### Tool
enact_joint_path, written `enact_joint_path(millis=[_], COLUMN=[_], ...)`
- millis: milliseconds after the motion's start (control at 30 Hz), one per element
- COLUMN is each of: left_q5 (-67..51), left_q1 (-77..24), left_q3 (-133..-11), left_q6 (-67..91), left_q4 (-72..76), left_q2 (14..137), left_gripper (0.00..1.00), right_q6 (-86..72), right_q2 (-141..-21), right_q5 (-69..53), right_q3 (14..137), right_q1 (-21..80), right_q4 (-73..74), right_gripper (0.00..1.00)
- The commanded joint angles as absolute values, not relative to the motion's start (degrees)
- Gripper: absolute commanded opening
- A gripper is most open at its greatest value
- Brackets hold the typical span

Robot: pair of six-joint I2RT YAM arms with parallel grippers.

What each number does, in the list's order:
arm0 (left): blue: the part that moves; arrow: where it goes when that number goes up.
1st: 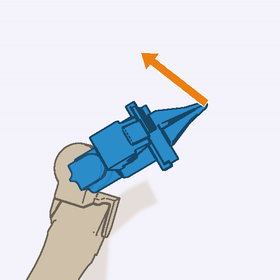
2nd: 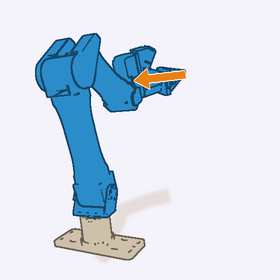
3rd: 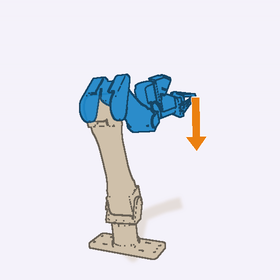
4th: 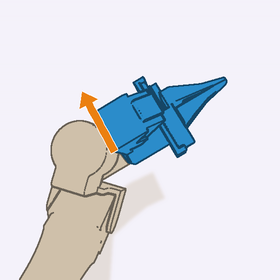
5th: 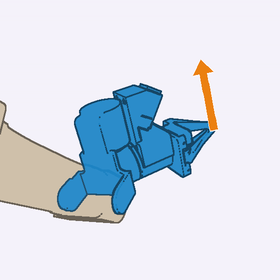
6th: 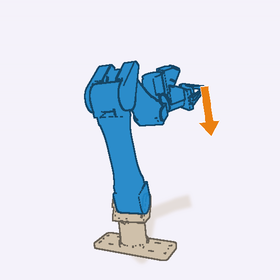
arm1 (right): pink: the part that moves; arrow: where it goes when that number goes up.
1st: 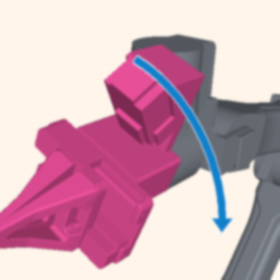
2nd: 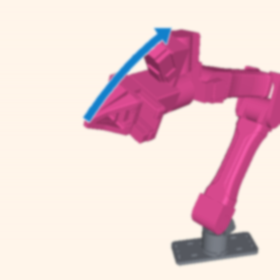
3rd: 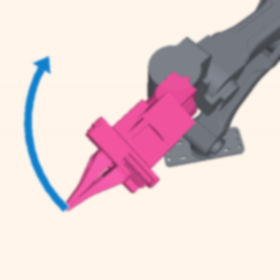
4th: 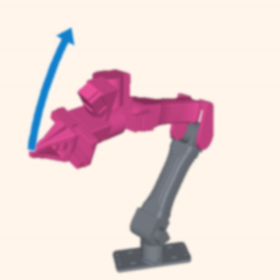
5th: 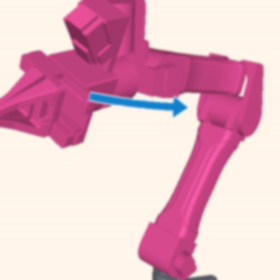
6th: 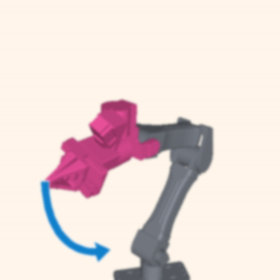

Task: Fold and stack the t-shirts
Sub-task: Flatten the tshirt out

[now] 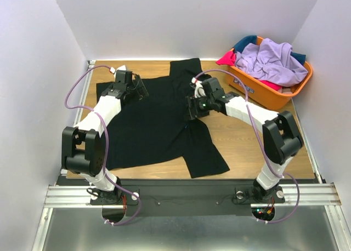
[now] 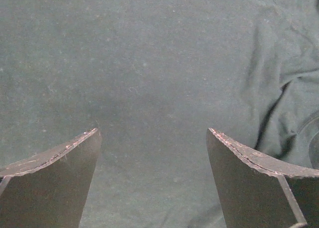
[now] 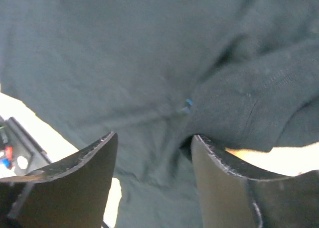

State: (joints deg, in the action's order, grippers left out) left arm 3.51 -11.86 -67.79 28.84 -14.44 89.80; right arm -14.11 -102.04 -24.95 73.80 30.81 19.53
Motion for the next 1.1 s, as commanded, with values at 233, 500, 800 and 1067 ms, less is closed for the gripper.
enact_joint_path(millis=[233,500,800,1067], left_q5=[4.7,4.2,4.6,4.4], left_q1=[-10.3,-9.8,-9.3,-9.1], left_q3=[-63.3,-63.1,-64.9,-66.4], left_q6=[28.0,27.9,27.0,26.6], left_q4=[-13.6,-13.4,-14.6,-15.1], left_q2=[88.3,89.1,90.3,91.4], left_gripper=[0.98,0.98,0.98,0.98], right_q6=[-19.8,-18.8,-12.8,-9.1], right_q2=[-92.3,-98.8,-100.0,-100.1], right_q5=[-18.5,-19.3,-26.3,-33.2], right_q3=[65.3,64.6,62.8,61.6], right_q1=[15.1,12.0,12.1,17.1], right_q4=[19.7,19.3,19.8,20.9], right_gripper=[0.69,0.66,0.63,0.63])
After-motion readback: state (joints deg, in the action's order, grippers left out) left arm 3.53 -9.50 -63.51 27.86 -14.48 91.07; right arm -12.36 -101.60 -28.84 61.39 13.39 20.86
